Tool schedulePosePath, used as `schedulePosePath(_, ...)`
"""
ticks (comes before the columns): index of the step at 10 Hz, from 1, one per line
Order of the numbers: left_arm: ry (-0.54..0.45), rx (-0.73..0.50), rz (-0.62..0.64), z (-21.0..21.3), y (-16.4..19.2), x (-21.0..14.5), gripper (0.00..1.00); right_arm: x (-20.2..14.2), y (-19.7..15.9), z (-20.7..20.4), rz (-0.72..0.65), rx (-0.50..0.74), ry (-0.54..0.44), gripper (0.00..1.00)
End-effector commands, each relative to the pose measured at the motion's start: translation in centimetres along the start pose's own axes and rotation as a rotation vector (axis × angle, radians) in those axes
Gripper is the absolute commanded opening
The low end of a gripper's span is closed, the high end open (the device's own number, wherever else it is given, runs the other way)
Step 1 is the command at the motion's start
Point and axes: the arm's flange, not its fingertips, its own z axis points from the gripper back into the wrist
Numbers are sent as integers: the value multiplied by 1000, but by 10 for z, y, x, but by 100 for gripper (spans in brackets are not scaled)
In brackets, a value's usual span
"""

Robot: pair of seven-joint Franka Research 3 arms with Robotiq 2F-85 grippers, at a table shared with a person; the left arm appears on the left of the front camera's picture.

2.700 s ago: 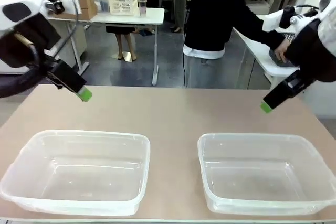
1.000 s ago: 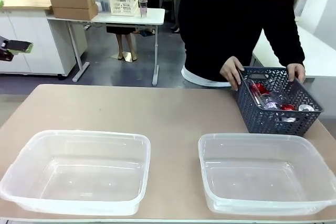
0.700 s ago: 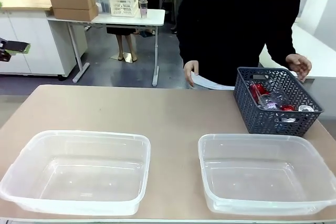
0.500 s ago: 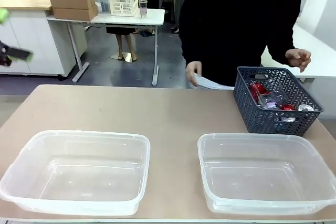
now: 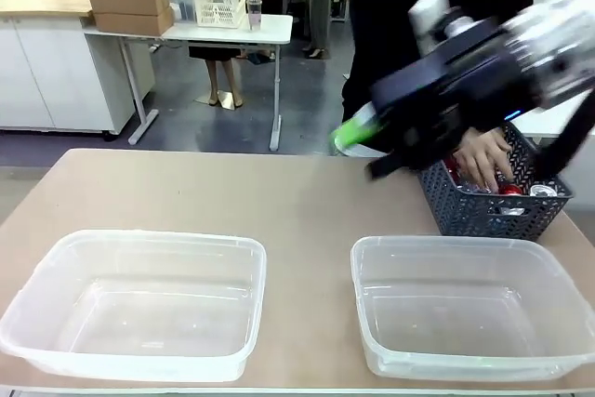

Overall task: Sort the waste into each basket.
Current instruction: Pick up the Organizing box on the left side of the table and lift it.

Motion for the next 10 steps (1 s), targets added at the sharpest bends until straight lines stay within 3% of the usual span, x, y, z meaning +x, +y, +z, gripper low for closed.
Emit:
schedulePosePath(1,178,20,28,-41,8,-14,100,25,-14,-51,46,-164,68,100)
schedulePosePath(2,168,-43,-18,-54,4,-10,100,30,-19,-58,83,-137,63,100)
schedulePosePath(3,37,-151,-51,-54,7,0,100,38,-33,-38,78,-115,-56,100)
schedulePosePath(4,156,27,12,-42,12,-11,100,2,-8,-68,47,-122,90,100)
schedulePosePath(8,149,3,-14,-49,12,-7,100,9,-13,-68,58,-124,88,100)
schedulePosePath(9,100,62,170,-62,8,12,100,20,-2,-93,-70,-82,118,100)
schedulePosePath(10,92,144,224,-76,-1,22,100,28,7,-123,-149,-76,149,100)
